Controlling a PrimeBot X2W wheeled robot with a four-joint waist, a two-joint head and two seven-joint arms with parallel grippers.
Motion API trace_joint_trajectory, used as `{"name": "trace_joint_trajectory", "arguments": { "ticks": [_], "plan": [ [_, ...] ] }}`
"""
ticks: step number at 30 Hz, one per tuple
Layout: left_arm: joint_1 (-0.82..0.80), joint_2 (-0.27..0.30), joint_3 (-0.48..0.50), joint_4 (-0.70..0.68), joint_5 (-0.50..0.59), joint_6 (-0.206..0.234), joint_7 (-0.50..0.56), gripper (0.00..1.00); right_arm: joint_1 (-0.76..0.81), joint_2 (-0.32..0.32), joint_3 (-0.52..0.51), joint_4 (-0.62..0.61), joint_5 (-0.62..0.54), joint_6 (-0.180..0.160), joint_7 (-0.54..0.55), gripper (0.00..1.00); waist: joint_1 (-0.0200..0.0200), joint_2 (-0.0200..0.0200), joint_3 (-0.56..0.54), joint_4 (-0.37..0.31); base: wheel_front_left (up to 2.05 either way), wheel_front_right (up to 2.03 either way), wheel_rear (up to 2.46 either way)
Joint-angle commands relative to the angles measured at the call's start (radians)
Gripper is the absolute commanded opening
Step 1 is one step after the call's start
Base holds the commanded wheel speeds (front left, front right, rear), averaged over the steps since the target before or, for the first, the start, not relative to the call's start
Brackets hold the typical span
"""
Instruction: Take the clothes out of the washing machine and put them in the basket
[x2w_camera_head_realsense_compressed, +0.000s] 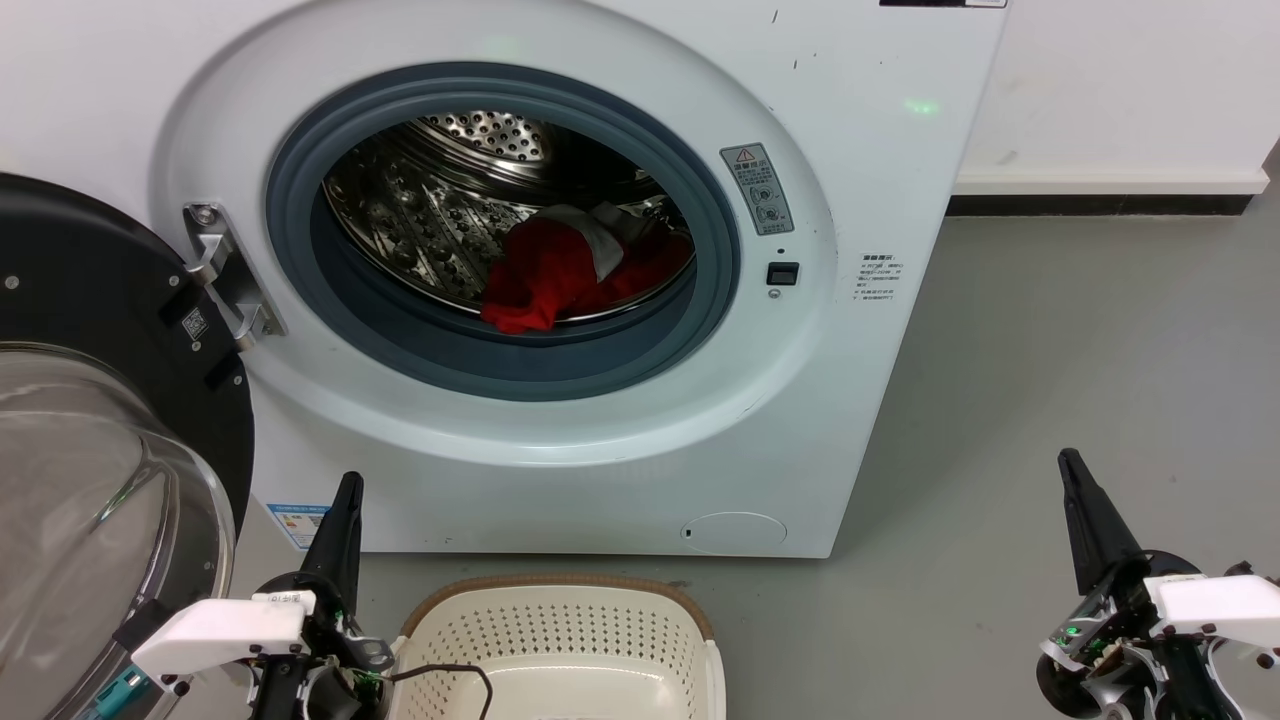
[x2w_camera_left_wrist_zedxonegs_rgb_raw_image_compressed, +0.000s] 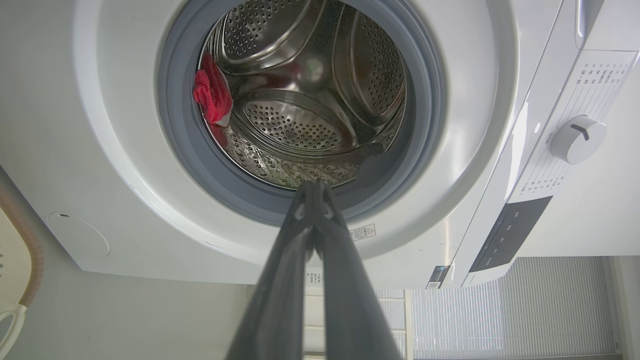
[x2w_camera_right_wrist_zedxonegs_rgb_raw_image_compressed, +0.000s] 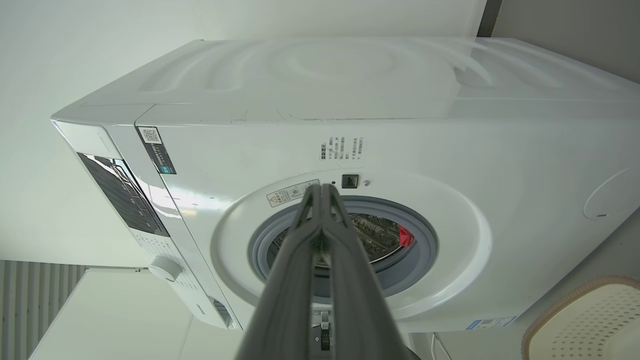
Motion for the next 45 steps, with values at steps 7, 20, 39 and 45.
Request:
{"name": "trace_joint_trajectory", "arguments": {
  "ticks": [7,20,39,45],
  "plan": [
    [-0.005,-0.001,0.002,0.000,-0.002,-0.002,0.001,0.00,-0.012,0.003,0.001,0.002,-0.004,0.000,0.000,0.00,0.0000,0.0000,0.000,0.000,0.00,0.00,0.00],
    [-0.005,-0.001,0.002,0.000,-0.002,-0.002,0.001,0.00,-0.012,0.003,0.001,0.002,-0.004,0.000,0.000,0.00,0.0000,0.0000,0.000,0.000,0.00,0.00,0.00],
    [-0.007,-0.002,-0.062,0.002,0.088,0.000,-0.064,1.00,0.034,0.001,0.009,-0.025,-0.064,0.000,-0.064,1.00,0.0000,0.0000,0.003,-0.001,0.00,0.00,0.00],
    [-0.016,-0.001,-0.067,-0.026,0.209,0.000,-0.091,1.00,0.038,0.001,0.011,-0.061,-0.202,0.000,-0.091,1.00,0.0000,0.0000,0.005,-0.002,0.00,0.00,0.00]
  ]
}}
